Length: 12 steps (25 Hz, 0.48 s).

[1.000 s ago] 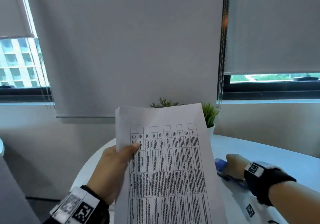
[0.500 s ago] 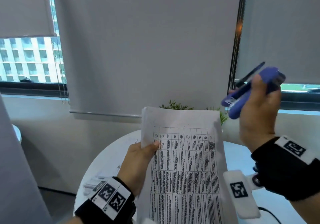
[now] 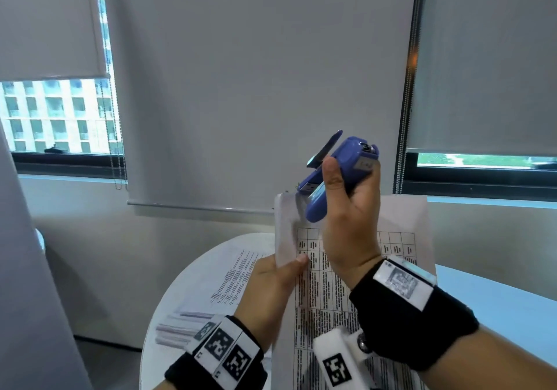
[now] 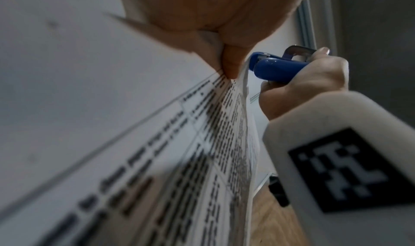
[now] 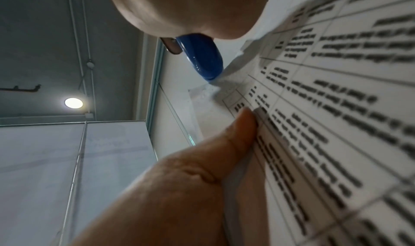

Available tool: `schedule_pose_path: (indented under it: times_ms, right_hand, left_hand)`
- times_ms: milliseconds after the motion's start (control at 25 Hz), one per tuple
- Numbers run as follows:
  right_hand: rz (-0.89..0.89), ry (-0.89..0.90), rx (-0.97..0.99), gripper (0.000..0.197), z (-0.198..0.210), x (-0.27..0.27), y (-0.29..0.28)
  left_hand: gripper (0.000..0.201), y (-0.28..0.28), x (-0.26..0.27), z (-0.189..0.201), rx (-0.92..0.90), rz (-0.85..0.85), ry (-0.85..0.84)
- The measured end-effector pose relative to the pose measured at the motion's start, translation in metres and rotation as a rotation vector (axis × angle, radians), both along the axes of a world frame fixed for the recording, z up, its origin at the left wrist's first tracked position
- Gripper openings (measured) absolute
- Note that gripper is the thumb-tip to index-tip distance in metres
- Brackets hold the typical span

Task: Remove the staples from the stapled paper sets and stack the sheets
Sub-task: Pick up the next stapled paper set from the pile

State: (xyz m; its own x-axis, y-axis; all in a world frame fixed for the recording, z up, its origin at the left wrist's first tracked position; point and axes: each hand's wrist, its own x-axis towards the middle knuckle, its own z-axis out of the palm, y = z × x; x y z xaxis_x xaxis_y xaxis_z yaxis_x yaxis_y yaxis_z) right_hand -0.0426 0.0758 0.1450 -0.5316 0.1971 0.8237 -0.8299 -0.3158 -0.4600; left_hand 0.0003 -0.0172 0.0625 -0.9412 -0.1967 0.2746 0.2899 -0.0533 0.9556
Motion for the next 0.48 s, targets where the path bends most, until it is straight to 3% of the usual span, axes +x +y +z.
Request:
schedule_pose_path:
  times_ms: [120,400,480]
  right_hand:
    - [-0.051,-0.027,0.033,0.024,0.007,-0.003,0.0]
    - [-0.171,-0.135,0.107,0.046,0.026,-0.007,-0.012]
    - [-0.185,-0.162,0.109,0.044,0.03,-0.011,-0.015]
  left_hand:
    - [0.051,0.002,-0.002,-0.002,-0.059,-0.02,0.021]
    - [0.051,0.016,-0.004,0.001,-0.025,-0.087,0.062]
    - [0.049,0.018,-0.004,0.002,-0.052,-0.087,0.071]
